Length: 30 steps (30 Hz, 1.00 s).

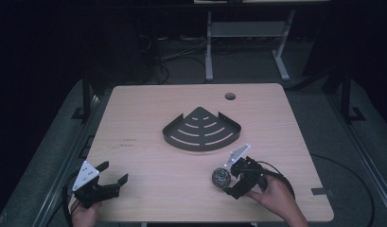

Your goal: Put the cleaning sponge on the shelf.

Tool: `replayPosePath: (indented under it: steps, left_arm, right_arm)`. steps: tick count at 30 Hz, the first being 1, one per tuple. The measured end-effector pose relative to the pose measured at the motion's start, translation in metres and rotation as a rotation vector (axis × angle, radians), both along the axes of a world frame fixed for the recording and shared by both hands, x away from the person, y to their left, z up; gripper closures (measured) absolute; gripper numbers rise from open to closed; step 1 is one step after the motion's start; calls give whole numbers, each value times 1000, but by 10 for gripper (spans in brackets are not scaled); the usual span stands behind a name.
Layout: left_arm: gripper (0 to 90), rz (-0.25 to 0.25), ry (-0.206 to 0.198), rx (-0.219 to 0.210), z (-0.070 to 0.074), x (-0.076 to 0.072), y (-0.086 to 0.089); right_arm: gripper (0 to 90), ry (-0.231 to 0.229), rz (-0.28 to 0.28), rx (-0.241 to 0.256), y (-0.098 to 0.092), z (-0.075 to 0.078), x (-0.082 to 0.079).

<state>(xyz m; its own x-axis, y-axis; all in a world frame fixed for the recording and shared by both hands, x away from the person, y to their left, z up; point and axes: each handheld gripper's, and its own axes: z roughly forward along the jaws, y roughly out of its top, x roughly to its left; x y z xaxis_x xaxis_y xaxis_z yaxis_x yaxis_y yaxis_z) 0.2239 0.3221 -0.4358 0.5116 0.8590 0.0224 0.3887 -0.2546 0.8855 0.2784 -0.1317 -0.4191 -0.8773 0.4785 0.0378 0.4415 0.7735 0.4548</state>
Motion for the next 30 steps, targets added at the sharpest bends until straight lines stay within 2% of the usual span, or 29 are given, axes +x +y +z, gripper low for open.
replayPosePath:
  steps: [14, 19, 30]
  left_arm:
    - [132, -5, 1, 1, 0, 0, -1]
    - [132, -8, -1, 4, 0, 0, -1]
    - [132, -9, 0, 1, 0, 0, -2]
  right_arm:
    - [154, 39, 0, -1, 11, -6, 14]
    - [155, 45, 10, -29, 16, -12, 18]
    - [165, 52, 19, -46, 26, -15, 22]
